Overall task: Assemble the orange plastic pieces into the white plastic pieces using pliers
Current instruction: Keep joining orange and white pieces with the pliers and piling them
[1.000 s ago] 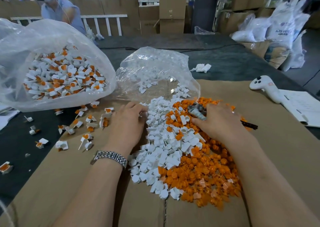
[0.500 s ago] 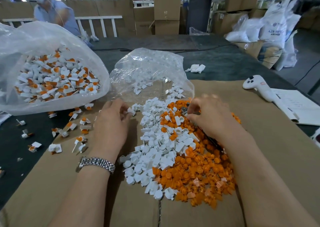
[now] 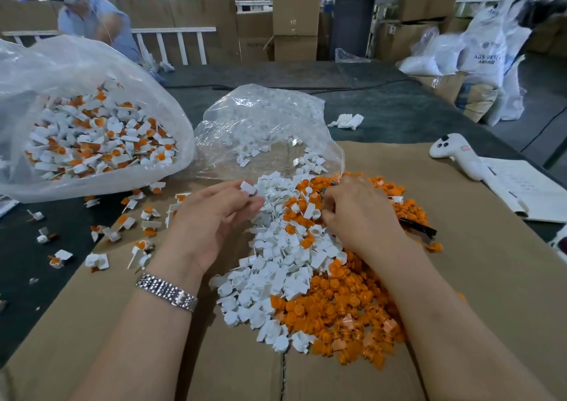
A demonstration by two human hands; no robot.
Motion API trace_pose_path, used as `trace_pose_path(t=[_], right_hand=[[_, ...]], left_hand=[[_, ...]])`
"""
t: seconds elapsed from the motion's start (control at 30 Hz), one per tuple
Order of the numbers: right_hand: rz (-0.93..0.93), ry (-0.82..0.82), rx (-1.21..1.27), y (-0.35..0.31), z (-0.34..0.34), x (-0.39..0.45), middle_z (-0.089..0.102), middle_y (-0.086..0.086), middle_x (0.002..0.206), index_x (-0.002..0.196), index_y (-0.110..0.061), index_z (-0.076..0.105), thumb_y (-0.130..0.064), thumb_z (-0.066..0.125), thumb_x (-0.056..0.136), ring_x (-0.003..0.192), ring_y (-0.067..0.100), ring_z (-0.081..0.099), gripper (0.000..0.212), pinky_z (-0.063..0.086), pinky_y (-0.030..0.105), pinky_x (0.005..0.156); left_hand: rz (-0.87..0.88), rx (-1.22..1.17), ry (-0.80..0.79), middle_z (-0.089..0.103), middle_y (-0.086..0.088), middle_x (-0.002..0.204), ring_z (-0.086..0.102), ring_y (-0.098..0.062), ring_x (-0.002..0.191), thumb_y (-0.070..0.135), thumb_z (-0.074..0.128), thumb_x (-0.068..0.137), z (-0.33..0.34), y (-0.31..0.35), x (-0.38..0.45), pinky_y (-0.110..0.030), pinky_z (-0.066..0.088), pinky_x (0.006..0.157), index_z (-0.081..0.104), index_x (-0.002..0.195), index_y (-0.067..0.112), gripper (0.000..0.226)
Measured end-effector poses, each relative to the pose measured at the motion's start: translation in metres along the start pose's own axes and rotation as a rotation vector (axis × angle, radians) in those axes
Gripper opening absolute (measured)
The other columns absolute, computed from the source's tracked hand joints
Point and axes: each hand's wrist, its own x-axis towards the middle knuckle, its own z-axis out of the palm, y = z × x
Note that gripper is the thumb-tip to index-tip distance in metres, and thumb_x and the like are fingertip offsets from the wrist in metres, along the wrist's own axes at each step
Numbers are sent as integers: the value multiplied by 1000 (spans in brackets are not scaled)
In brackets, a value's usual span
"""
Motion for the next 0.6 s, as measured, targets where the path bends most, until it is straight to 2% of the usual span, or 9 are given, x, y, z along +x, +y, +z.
trace_pose_path(t=[0.07, 0.17, 0.23, 0.33, 0.4, 0.47, 0.53, 0.6], right_hand=[[21, 79, 171, 3, -6, 1, 62, 0, 103, 97, -20, 70, -26, 56, 98, 93, 17, 58, 15, 52, 34, 81], [55, 130, 523, 2, -17, 0, 69, -9, 89, 93, -21, 71, -25, 65, 95, 77, 6, 63, 7, 55, 22, 72], [65, 79, 839, -4, -24, -4, 73, -7, 77, 91, -19, 72, -24, 70, 93, 72, 5, 68, 5, 57, 17, 67], [23, -4, 1165, -11, -32, -11, 76, 1, 79, 95, -12, 73, -18, 72, 92, 74, 7, 73, 7, 58, 18, 71], [-30, -9, 1243, -14, -36, -13, 76, 3, 83, 97, -11, 73, -17, 72, 92, 78, 8, 73, 8, 57, 18, 74], [-77, 7, 1242, -17, -37, -14, 74, 0, 84, 97, -12, 74, -19, 73, 91, 77, 7, 70, 9, 56, 18, 74], [-106, 25, 1209, -20, -36, -14, 72, -5, 81, 95, -13, 74, -18, 74, 90, 71, 2, 64, 7, 51, 14, 66], [-124, 30, 1177, -22, -33, -14, 70, -11, 76, 94, -14, 74, -17, 74, 90, 64, -3, 59, 5, 45, 11, 57]], left_hand=[[-9, -147, -47, 70, -34, 114, 75, -41, 100, -12, 63, 90, 0, 2, 0, -31, 65, 73, 63, 120, -15, 30], [-51, -175, -112, 69, -36, 114, 74, -42, 102, -11, 68, 83, 0, 2, -1, -30, 64, 73, 66, 115, -16, 33], [-88, -133, -155, 73, -32, 110, 75, -39, 102, -5, 72, 78, 1, 1, -2, -28, 64, 69, 76, 102, -10, 25], [-67, -11, -192, 78, -19, 99, 79, -27, 89, 5, 77, 75, 4, -1, -3, -21, 60, 58, 84, 89, 5, 15], [-55, 7, -223, 78, -16, 95, 78, -22, 84, 6, 78, 75, 4, -3, -3, -19, 59, 58, 84, 91, 6, 17], [-73, -27, -269, 78, -18, 97, 78, -23, 88, 2, 78, 76, 4, -3, -3, -20, 60, 65, 82, 95, 3, 20], [-81, -53, -309, 77, -22, 103, 78, -27, 95, -1, 78, 77, 6, -4, -4, -22, 61, 71, 79, 98, -2, 21], [-72, -51, -350, 78, -21, 102, 77, -29, 101, 2, 76, 80, 8, -3, -7, -22, 61, 74, 81, 87, 2, 8]])
